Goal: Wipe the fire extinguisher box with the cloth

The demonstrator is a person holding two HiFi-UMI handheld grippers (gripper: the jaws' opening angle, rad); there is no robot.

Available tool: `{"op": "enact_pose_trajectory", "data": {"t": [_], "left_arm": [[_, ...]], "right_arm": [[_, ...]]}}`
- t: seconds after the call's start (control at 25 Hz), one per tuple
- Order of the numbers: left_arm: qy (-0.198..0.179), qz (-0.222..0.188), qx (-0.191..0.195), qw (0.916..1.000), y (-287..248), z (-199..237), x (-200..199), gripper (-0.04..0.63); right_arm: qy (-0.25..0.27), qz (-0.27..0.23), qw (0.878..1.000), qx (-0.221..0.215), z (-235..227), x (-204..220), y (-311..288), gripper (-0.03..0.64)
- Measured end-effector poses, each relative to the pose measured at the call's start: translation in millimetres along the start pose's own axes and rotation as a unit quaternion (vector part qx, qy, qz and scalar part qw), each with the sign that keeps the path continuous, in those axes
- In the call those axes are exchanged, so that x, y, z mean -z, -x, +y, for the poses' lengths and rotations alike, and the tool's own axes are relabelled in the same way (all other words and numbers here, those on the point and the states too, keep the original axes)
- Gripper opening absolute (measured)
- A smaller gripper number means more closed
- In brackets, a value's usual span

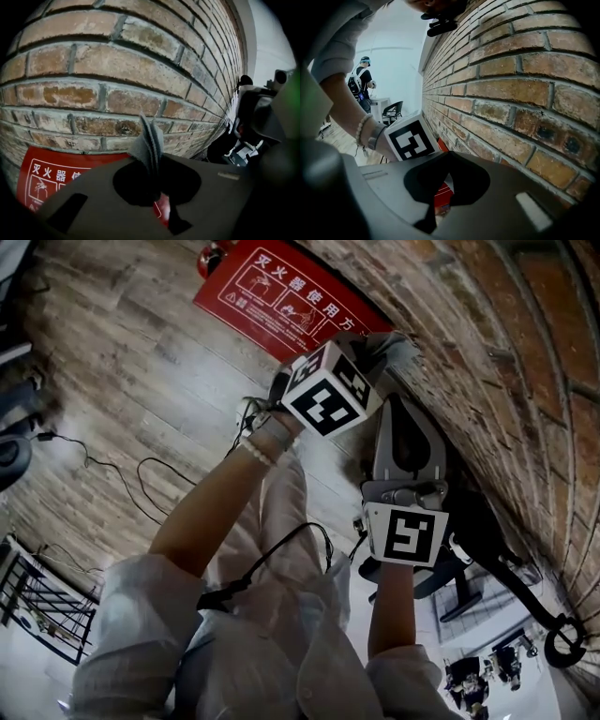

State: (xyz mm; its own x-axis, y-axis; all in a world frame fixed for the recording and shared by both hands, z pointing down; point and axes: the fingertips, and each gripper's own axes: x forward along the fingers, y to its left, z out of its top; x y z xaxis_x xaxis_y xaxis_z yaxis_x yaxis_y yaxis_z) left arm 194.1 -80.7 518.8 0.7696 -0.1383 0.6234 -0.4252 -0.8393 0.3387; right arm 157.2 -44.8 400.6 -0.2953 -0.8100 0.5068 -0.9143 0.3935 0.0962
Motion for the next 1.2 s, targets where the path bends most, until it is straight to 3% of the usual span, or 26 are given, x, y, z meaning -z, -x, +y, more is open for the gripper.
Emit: {"op": "enact_pose_trajectory", "data": {"t": [0.2,0.52,0.88,1.2], "left_arm": [[-0.011,0.028,-0.005,0.9995,-19.2,7.2,5.5,0.011],[0.005,0.061,-0.001,0.9981,-38.4,6.6,21.7,0.011],[0.001,0.11,-0.03,0.9935,-50.9,21.2,40.7,0.011],[0.01,0.111,-0.036,0.9931,-52.8,25.6,46.0,0.012]], "right_arm": [[0.001,0.003,1.0,0.011,-9.6,5.5,-3.3,0.006],[-0.007,0.007,1.0,0.028,-19.8,12.5,-4.2,0.006],[-0.009,0.019,0.999,0.028,-21.6,22.1,-2.3,0.006],[-0.006,0.023,0.999,0.025,-19.2,24.8,-5.9,0.006]]}}
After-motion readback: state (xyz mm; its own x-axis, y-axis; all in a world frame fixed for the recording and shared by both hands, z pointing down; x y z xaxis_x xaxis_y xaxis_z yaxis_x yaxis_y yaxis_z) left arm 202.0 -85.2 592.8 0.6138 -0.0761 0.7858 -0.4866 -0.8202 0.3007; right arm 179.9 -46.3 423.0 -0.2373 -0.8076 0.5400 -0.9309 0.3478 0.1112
